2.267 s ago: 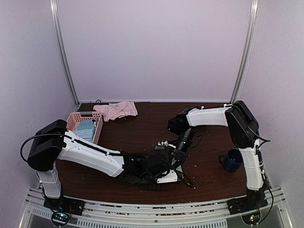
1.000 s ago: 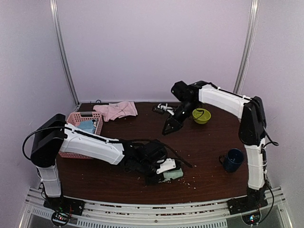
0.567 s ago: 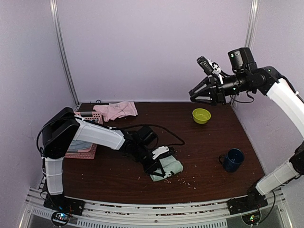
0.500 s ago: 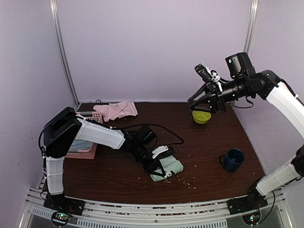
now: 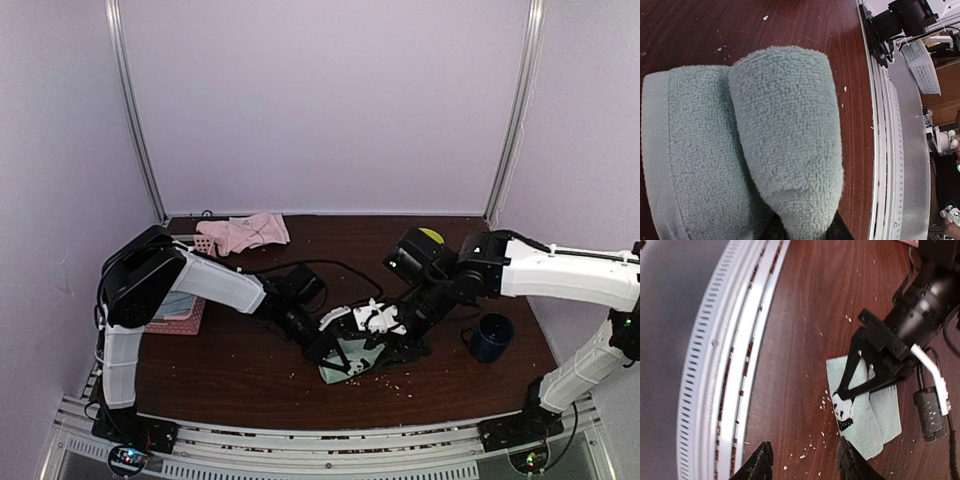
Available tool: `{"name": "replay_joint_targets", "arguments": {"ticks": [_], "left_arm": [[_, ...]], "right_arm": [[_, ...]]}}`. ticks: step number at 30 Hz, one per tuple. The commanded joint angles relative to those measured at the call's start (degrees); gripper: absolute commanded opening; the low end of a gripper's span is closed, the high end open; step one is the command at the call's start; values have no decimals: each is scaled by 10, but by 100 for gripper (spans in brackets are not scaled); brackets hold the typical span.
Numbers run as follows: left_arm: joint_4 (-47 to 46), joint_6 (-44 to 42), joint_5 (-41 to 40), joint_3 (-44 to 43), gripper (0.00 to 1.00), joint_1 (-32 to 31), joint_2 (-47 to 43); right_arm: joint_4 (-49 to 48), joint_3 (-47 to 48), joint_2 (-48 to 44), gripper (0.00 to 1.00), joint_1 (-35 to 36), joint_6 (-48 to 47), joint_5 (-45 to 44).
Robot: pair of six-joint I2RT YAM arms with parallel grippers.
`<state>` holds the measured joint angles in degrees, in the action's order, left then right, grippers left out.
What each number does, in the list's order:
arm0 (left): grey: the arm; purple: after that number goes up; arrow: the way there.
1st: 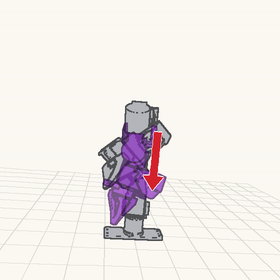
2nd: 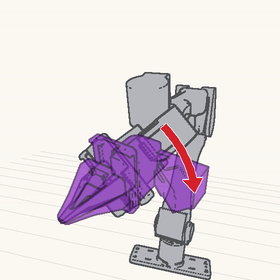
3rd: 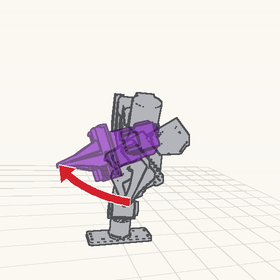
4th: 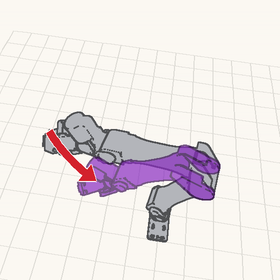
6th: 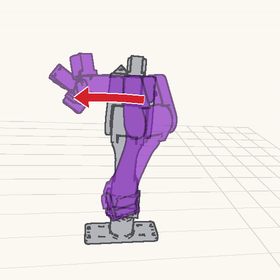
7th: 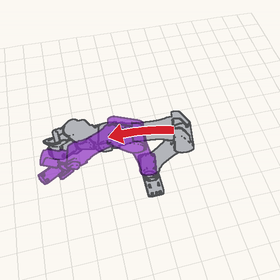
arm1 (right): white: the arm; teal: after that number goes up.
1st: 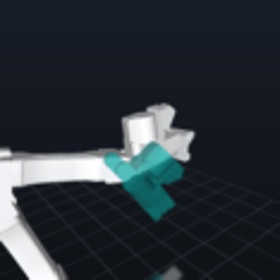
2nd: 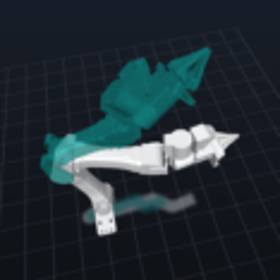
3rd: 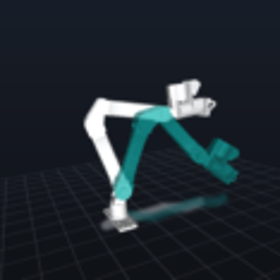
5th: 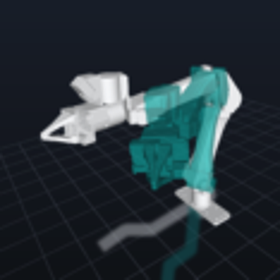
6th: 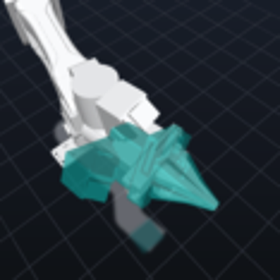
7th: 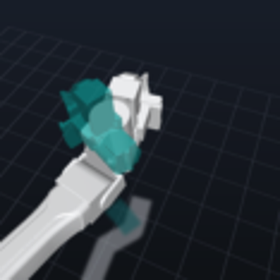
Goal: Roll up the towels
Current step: Roll the towel at the center of the board.
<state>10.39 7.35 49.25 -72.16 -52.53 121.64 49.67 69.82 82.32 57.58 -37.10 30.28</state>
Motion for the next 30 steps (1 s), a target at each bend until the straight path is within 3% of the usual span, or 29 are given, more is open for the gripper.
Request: {"name": "replay_joint_targets", "arguments": {"ticks": [1,8,23,27,30], "left_arm": [[50,2,-23,17,23,3,38],[63,-10,-23,16,24,3,41],[72,-24,-12,15,25,8,47],[86,-37,-13,10,27,11,46],[90,-41,-30,13,43,12,28]], "right_arm": [[-124,-83,5,48,11,-22,-141],[-227,-159,34,52,14,-35,-183],[-355,-211,104,53,20,-93,-236],[-347,-208,132,43,20,-104,-234],[-322,-196,147,24,20,-114,-219]]}}
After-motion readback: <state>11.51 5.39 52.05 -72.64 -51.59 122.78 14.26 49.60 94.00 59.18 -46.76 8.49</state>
